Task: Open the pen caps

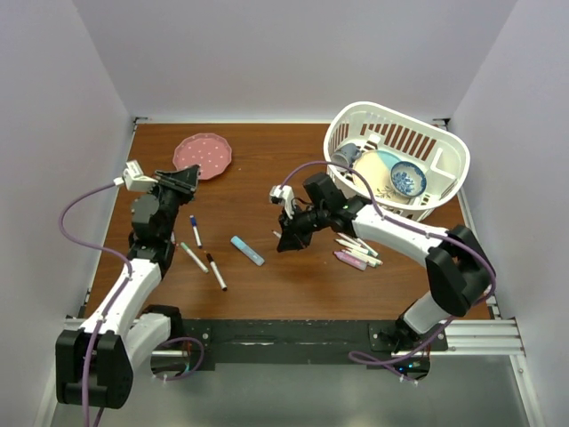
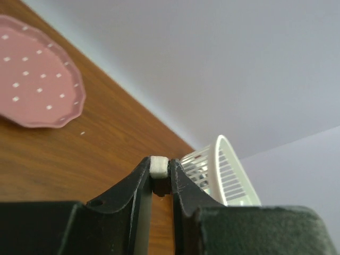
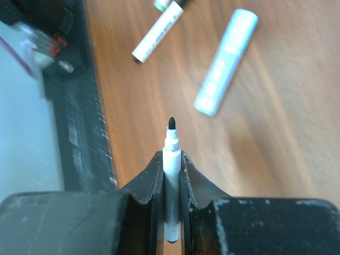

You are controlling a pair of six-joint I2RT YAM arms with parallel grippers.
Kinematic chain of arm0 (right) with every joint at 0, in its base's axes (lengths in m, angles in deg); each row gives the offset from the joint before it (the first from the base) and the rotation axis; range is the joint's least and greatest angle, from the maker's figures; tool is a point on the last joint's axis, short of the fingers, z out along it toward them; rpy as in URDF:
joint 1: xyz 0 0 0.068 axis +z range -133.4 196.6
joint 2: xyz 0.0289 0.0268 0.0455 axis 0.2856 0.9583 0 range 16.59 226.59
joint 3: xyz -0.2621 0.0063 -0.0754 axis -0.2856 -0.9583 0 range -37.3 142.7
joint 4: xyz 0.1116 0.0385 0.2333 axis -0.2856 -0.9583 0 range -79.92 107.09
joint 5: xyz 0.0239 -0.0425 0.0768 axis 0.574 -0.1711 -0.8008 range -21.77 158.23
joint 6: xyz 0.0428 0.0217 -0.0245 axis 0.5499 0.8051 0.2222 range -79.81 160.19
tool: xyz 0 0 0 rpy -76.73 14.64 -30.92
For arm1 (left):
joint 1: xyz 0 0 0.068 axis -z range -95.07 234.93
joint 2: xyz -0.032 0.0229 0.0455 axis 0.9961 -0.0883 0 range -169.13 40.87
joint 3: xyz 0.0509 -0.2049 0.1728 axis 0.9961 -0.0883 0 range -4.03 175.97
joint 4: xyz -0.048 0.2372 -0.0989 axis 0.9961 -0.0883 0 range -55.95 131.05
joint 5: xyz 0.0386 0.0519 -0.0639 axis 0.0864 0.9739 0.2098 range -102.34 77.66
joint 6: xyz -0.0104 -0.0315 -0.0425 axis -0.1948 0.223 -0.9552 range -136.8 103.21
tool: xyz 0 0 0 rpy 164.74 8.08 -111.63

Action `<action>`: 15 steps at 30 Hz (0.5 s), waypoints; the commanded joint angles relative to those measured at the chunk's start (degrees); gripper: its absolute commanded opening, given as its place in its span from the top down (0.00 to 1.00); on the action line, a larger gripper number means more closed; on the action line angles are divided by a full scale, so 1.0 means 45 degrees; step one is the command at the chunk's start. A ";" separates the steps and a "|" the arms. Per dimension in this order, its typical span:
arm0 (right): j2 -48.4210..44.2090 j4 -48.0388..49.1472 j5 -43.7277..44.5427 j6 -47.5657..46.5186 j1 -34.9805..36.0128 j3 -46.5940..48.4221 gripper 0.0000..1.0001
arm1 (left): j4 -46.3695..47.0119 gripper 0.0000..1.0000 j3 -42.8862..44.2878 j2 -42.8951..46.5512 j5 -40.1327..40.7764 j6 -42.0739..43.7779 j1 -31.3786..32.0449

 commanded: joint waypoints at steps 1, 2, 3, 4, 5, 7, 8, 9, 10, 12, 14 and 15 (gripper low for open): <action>-0.1505 -0.1769 0.2595 -0.3547 -0.0445 -0.0206 1.00 | -0.2522 1.00 0.0382 -0.0251 0.0393 0.0870 -0.0348; -0.1720 -0.1846 0.3066 -0.3742 -0.0698 -0.0422 1.00 | -0.2815 1.00 0.0207 -0.0368 0.0336 0.0870 -0.0445; -0.2070 -0.1886 0.3148 -0.3996 -0.1416 -0.0598 1.00 | -0.3166 1.00 0.0128 -0.0678 0.0296 0.0870 -0.0678; -0.2209 -0.1906 0.3188 -0.4018 -0.1829 -0.0890 1.00 | -0.3208 1.00 0.0069 -0.0875 0.0180 0.0890 -0.0797; -0.2307 -0.2041 0.3188 -0.3999 -0.2239 -0.0970 1.00 | -0.3267 1.00 0.0030 -0.1070 0.0101 0.0871 -0.0895; -0.2464 -0.2315 0.3091 -0.4096 -0.3256 -0.0991 1.00 | -0.3326 1.00 0.0107 -0.1773 0.0139 0.0968 -0.0993; -0.2484 -0.2432 0.3149 -0.4115 -0.3491 -0.1010 1.00 | -0.3384 1.00 0.0262 -0.2026 0.0198 0.0949 -0.1341; -0.2522 -0.2452 0.3207 -0.4193 -0.3842 -0.1029 1.00 | -0.3385 1.00 0.0380 -0.2551 0.0276 0.1123 -0.1499; -0.2581 -0.2472 0.3266 -0.4252 -0.3980 -0.1088 1.00 | -0.3404 1.00 0.0497 -0.2808 0.0528 0.1221 -0.1559; -0.2601 -0.2511 0.3402 -0.4388 -0.4292 -0.1127 1.00 | -0.3637 1.00 0.0946 -0.3683 0.0880 0.1571 -0.1773; -0.2523 -0.2570 0.3675 -0.4486 -0.4450 -0.1205 1.00 | -0.3910 0.99 0.1415 -0.4292 0.1174 0.1729 -0.1969; -0.2504 -0.2608 0.3812 -0.4525 -0.4586 -0.1225 0.99 | -0.4009 0.99 0.1532 -0.4836 0.1175 0.1846 -0.2221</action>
